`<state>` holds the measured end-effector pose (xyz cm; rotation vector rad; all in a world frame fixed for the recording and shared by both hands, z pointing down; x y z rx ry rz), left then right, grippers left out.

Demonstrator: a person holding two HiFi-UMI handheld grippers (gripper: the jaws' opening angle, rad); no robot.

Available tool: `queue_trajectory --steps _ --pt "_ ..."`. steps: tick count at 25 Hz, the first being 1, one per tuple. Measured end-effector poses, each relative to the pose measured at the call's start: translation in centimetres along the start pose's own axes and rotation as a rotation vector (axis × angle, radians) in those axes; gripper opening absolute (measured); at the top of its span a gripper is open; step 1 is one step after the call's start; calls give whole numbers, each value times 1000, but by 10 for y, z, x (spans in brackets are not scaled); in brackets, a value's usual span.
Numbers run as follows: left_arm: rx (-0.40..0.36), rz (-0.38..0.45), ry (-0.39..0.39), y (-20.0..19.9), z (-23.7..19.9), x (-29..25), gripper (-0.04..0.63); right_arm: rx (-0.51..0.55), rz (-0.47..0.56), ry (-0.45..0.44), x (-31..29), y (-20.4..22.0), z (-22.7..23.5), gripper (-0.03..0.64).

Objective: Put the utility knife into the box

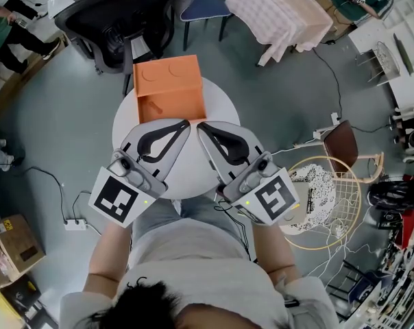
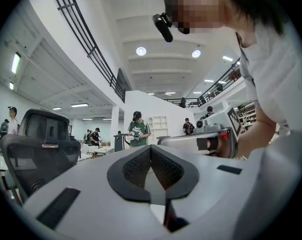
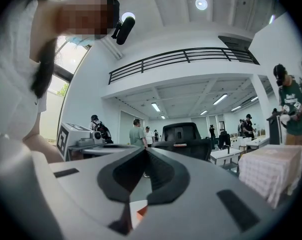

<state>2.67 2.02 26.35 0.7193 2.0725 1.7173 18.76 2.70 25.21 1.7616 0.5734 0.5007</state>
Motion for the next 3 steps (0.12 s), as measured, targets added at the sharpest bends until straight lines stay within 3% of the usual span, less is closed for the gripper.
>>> queue_trajectory --steps 3 --pt "-6 2 -1 -2 3 3 9 5 6 -1 1 -4 -3 8"
Point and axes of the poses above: the fingertips, and each gripper's own axes: x backward along the fingers, z to its right, y out of its underside, the point moved 9 cm from there along x, backward along the fingers, and after that the axes turned 14 degrees about x, right-handed, at the moved point
